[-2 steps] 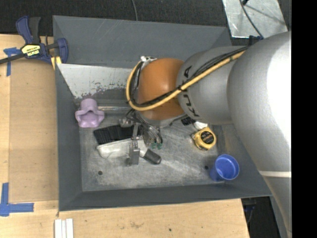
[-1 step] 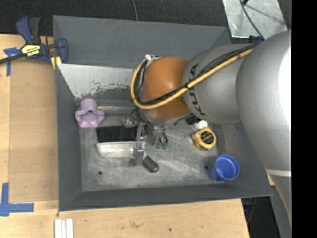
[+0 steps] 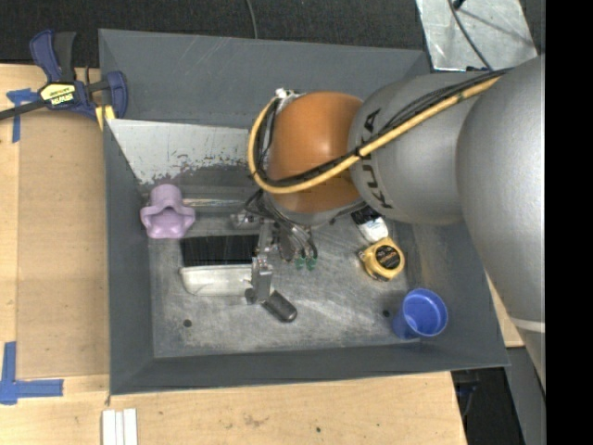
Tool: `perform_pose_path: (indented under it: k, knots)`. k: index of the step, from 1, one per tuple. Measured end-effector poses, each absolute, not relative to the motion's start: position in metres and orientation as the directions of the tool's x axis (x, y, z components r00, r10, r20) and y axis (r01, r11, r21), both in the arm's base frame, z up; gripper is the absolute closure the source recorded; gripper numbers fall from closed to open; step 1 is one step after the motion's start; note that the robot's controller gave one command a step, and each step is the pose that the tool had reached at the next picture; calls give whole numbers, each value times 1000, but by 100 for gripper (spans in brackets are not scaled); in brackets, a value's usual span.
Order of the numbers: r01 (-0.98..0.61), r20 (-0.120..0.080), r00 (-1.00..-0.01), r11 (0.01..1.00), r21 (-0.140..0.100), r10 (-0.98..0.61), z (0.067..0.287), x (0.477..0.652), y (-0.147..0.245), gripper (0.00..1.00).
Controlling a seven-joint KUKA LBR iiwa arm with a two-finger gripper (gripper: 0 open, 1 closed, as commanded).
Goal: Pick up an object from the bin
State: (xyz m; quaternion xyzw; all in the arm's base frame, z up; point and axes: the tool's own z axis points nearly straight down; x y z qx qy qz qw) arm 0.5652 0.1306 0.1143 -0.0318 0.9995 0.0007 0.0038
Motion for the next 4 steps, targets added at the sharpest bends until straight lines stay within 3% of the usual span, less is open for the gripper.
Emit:
perform_pose_path:
  k: [1,2,4]
  knots:
    - [0,-7,-1000,1000,2,0,81,552,130,0]
    - [-29,-17,-999,1000,1,-29,72,557,131,100]
    - [-34,-7,-999,999,0,-34,75,556,132,100]
